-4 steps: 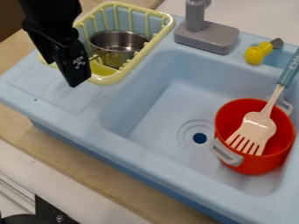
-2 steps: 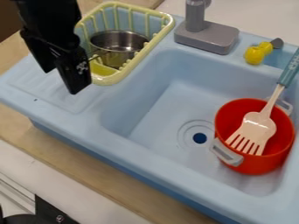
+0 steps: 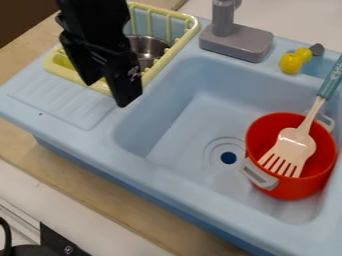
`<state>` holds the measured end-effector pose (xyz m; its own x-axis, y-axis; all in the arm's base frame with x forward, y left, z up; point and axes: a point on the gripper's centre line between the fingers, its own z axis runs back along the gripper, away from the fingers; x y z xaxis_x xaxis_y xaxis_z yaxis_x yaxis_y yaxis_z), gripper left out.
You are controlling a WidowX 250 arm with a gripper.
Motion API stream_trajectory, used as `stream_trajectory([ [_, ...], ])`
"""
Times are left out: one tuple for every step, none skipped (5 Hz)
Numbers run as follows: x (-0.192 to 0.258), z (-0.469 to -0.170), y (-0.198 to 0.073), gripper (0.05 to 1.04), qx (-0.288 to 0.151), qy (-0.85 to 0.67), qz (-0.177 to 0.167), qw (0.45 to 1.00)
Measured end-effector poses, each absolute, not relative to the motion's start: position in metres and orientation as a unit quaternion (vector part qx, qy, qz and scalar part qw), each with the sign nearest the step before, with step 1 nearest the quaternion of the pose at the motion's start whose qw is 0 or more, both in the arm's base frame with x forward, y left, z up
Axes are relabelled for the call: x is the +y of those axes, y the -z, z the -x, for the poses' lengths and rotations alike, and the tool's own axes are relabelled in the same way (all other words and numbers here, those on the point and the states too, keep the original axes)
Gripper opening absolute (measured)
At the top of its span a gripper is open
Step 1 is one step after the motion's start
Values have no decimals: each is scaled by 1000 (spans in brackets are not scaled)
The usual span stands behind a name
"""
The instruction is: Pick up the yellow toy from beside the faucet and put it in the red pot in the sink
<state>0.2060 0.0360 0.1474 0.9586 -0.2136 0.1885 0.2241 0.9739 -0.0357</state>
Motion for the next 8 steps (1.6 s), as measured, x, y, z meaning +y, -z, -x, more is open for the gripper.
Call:
stream_trajectory([
  [14, -226, -149, 998, -123, 107, 42, 986],
  [-3, -242, -152, 999, -145, 75, 14, 987],
  [-28, -258, -154, 998, -185, 78, 14, 980],
  [-44, -274, -154, 998, -213, 84, 24, 973],
  [-52, -288, -158, 998, -243, 74, 33, 967],
  [-59, -299, -159, 999, -263, 71, 24, 962],
  [-65, -312, -157, 999, -273, 73, 26, 959],
  [-75, -321, -160, 999, -285, 92, 43, 953],
])
